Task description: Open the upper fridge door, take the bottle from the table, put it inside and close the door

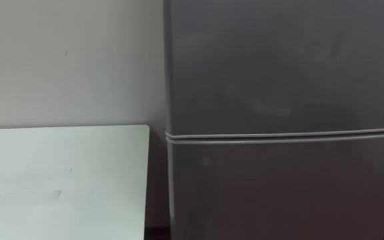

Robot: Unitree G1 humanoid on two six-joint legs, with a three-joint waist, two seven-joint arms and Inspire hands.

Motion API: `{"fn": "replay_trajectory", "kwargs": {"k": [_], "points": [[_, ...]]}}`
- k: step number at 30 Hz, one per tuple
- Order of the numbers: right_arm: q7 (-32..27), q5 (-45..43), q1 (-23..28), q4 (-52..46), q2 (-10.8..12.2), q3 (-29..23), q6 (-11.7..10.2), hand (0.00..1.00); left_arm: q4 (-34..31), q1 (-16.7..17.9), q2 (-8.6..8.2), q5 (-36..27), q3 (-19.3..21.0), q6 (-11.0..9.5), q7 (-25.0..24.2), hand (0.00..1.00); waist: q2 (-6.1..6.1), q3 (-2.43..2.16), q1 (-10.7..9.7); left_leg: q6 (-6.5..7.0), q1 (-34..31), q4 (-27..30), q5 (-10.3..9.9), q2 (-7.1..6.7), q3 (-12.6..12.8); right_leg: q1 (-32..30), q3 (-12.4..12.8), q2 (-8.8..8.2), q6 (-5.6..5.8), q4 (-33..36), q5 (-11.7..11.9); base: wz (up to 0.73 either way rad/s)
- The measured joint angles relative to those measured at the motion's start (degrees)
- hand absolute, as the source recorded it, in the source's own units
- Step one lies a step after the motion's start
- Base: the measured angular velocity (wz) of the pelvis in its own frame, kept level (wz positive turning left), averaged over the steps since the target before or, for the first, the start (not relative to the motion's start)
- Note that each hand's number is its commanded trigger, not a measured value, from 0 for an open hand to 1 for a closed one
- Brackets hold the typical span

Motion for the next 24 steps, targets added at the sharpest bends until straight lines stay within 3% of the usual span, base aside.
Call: {"fn": "replay_trajectory", "kwargs": {"k": [5, 8, 11, 19, 24], "points": [[-0.66, 9.29, 0.14, 11.8, 2.4, 1.04, -0.04, 0.0, -3.06, 0.9, -0.38, 0.0, -0.02, 0.34, 1.03, 0.0, 0.6, -0.01, -0.25, 0.09, -0.24, 0.11, -0.08, -0.09, -0.07, -0.21, 0.05, -0.1, 0.1, 0.02, -0.06, 0.01], [-1.19, 10.17, 1.08, 16.22, 3.56, 2.68, -0.03, 0.0, -4.35, 1.32, -1.15, 0.01, -0.01, 0.7, 1.16, 0.0, 1.47, -0.49, -0.3, 0.11, -0.29, -0.24, -0.07, -0.22, -0.04, -0.48, 0.25, -0.16, 0.17, 0.02, -0.09, 0.0], [-1.19, 11.63, 2.03, 20.8, 3.7, 4.7, -0.04, 0.0, -4.6, 1.28, -1.46, 0.02, -0.01, 0.82, 1.41, 0.0, 2.04, -0.61, -0.5, 0.09, 0.35, -0.45, -0.05, -0.4, -0.09, 0.08, 0.11, -0.27, 0.33, -0.07, -0.34, 0.01], [2.18, 10.58, 2.33, 34.81, 4.62, 10.01, 0.04, 0.0, -4.81, 1.4, -2.79, 0.03, -0.69, 0.96, 1.03, 0.0, 2.34, -0.34, -0.22, 0.31, 1.13, -0.9, -0.23, -0.91, -0.17, 0.99, 0.03, -0.7, 0.81, -0.03, -0.68, 0.0], [7.3, 2.53, 2.48, 41.82, 5.57, 13.25, 0.11, 0.0, -4.11, 1.35, -3.54, -0.2, -1.18, 0.94, 0.79, 0.0, 2.42, -0.26, -0.2, 0.39, 1.41, -1.17, -0.3, -1.1, -0.27, 0.86, 0.54, -0.77, 1.0, -0.11, -0.82, 0.0]]}}
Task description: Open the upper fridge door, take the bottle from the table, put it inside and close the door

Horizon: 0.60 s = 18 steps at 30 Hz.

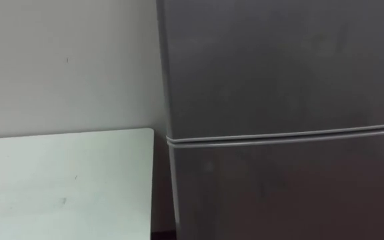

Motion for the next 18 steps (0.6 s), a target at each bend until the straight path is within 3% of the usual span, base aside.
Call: {"fn": "replay_trajectory", "kwargs": {"k": [7, 12, 18], "points": [[7.18, -3.3, 1.83, 0.62, 0.08, 6.41, 0.0, 0.0, 0.06, -0.42, 0.04, -0.93, -2.06, -0.05, -0.27, 0.0, 0.55, 0.07, 0.34, 0.01, -0.2, -0.09, 0.0, 0.18, 0.12, -0.43, 0.12, 0.01, 0.0, 0.03, -0.01, -0.02], [12.12, -7.11, -0.32, 5.04, 0.11, 9.85, 0.05, 0.0, -0.01, -1.11, 0.08, -1.07, -5.37, -0.34, -0.41, 0.0, 1.44, 0.04, 0.44, 0.01, -0.01, -0.02, 0.0, 0.24, 0.1, -0.3, 0.05, -0.01, -0.02, 0.15, 0.02, 0.0], [18.06, -7.37, -1.61, 7.71, 0.12, 12.54, 0.64, 0.0, 0.0, -1.76, 0.06, -1.05, -5.87, -0.48, -0.94, 0.0, 1.75, 0.03, 0.89, 0.01, -0.01, 0.08, 0.0, 0.21, -0.09, -0.18, 0.06, -0.01, -0.03, 0.09, 0.02, 0.0]]}}
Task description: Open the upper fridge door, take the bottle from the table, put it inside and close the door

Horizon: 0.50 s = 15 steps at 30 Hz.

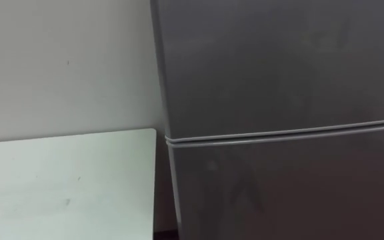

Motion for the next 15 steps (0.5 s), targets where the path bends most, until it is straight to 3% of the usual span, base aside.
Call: {"fn": "replay_trajectory", "kwargs": {"k": [7, 15], "points": [[4.05, -0.02, -0.55, 2.09, 0.03, 1.03, 0.52, 0.0, 0.02, -0.06, 0.01, 0.18, -0.14, -0.13, -0.26, 0.0, -0.16, 0.09, 1.07, 0.0, 0.08, 0.02, 0.0, -0.05, 0.1, 0.2, 0.28, 0.03, 0.01, -0.03, 0.0, 0.0], [5.7, -0.01, -0.94, 2.27, -0.02, 1.91, 0.6, 0.0, 0.05, -0.03, 0.35, 0.29, -0.29, -0.15, 0.07, 0.0, -0.78, 0.56, 1.09, 0.01, -0.01, -0.04, -0.01, -0.01, 0.05, 0.21, 0.44, 0.05, 0.0, -0.04, -0.01, 0.0]]}}
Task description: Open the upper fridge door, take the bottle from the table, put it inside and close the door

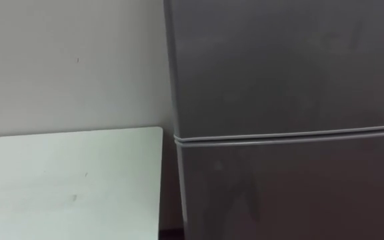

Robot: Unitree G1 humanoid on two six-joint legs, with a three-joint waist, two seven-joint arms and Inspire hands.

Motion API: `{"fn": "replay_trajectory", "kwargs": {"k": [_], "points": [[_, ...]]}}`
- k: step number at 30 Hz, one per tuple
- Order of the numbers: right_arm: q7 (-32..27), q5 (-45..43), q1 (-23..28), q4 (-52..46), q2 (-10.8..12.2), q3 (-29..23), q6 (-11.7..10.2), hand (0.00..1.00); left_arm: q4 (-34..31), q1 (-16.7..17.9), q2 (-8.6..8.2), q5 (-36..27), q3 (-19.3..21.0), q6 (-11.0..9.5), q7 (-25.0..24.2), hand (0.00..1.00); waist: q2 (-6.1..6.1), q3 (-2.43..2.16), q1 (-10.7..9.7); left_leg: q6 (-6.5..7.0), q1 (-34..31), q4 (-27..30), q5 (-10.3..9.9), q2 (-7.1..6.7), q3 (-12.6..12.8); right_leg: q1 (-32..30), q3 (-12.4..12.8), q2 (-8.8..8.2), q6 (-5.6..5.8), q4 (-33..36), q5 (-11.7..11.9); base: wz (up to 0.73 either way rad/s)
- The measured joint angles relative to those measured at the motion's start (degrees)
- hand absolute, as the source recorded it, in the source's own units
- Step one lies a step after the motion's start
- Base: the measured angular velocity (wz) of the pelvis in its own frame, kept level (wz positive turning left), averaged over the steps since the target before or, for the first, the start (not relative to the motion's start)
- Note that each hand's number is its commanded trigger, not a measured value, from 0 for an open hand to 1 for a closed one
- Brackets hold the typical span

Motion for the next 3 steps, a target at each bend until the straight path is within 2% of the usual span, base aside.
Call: {"fn": "replay_trajectory", "kwargs": {"k": [3], "points": [[0.12, -0.02, -0.11, 0.63, 0.0, 0.05, 0.0, 0.0, 0.0, 0.0, 0.0, 0.11, 0.04, 0.0, 0.35, 0.0, -0.13, 0.07, 0.04, 0.0, -0.01, -0.05, 0.0, 0.0, 0.01, -0.02, 0.31, 0.05, 0.0, -0.01, 0.0, 0.0]]}}
